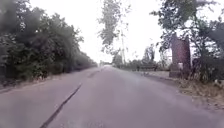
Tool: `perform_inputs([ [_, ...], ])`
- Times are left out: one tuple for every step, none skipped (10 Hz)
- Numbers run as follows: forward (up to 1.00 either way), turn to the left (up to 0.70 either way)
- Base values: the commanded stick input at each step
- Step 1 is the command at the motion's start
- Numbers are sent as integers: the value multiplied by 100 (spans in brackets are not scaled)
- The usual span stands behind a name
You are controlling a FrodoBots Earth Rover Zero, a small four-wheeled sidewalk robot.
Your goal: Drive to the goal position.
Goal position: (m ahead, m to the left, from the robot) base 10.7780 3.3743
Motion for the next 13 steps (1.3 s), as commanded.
perform_inputs([
  [100, 0],
  [100, 0],
  [100, 0],
  [100, 0],
  [100, 0],
  [100, 0],
  [100, 0],
  [100, 0],
  [100, 0],
  [100, 0],
  [100, 0],
  [100, 0],
  [100, 0],
])
